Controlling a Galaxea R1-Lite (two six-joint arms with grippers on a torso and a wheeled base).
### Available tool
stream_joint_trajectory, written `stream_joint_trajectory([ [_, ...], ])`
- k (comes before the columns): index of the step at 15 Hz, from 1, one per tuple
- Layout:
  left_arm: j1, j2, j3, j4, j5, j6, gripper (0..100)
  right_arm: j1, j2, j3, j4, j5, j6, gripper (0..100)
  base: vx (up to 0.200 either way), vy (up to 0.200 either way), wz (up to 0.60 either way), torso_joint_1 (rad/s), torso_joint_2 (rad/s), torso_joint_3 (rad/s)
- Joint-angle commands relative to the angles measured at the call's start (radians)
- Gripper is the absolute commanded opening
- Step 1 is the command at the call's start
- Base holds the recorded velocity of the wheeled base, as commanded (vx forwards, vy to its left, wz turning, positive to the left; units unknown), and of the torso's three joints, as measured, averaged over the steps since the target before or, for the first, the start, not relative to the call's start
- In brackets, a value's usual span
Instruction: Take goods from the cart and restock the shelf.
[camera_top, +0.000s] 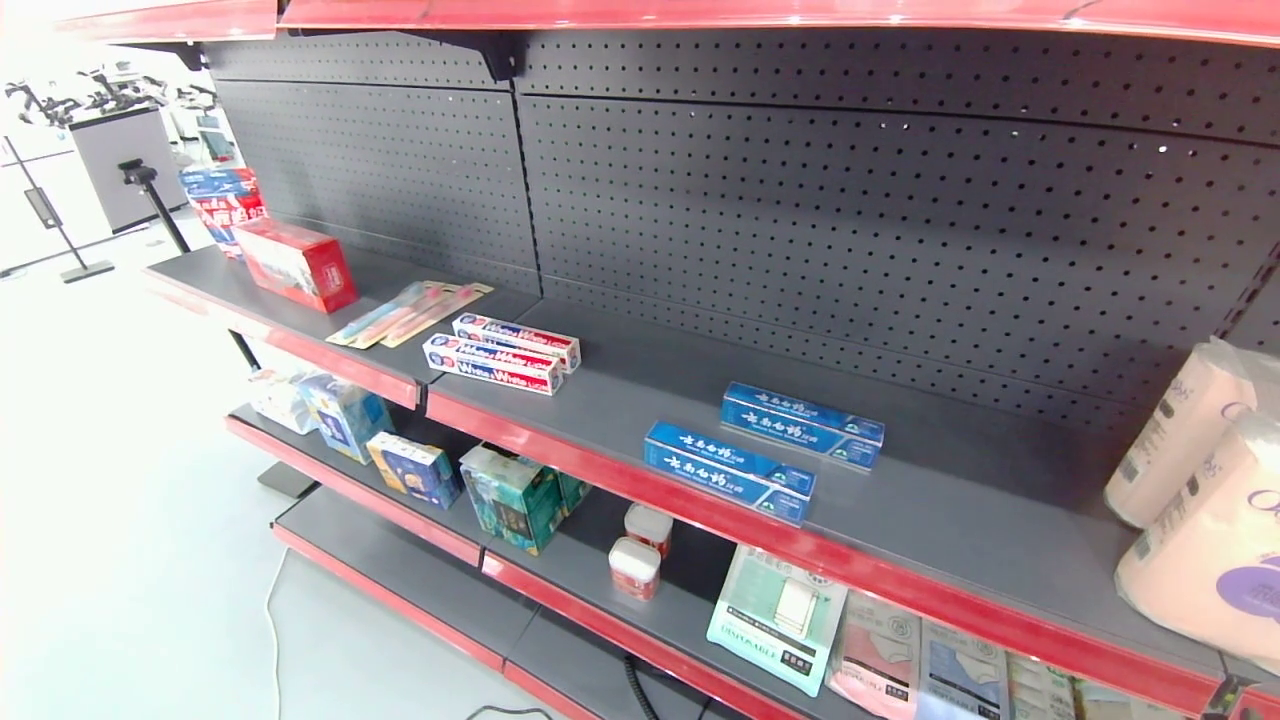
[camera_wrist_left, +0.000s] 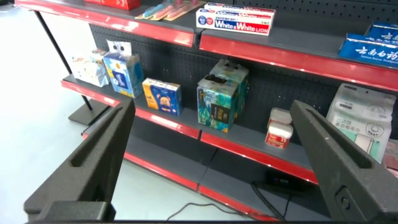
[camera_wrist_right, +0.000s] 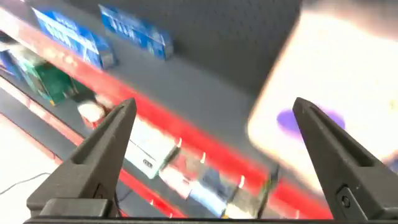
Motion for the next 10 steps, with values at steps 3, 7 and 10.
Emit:
stream_joint_trajectory([
  [3,0.000,0.000,0.000,0.000,-0.002,0.005,100,-0.057,-0.204,0.041,0.063,-0.049,0.175,100,0.000,0.000,0.00,0.000,0.00,0.000],
  [7,0.000,0.000,0.000,0.000,-0.002,-0.003,100,-0.051,-0.229,0.052,0.094,0.053,0.198,100,0.000,0.000,0.00,0.000,0.00,0.000],
  [10,0.000,0.000,0.000,0.000,-0.002,0.001,100,-0.053,-0.229,0.052,0.095,0.053,0.188,100,0.000,0.000,0.00,0.000,0.00,0.000],
])
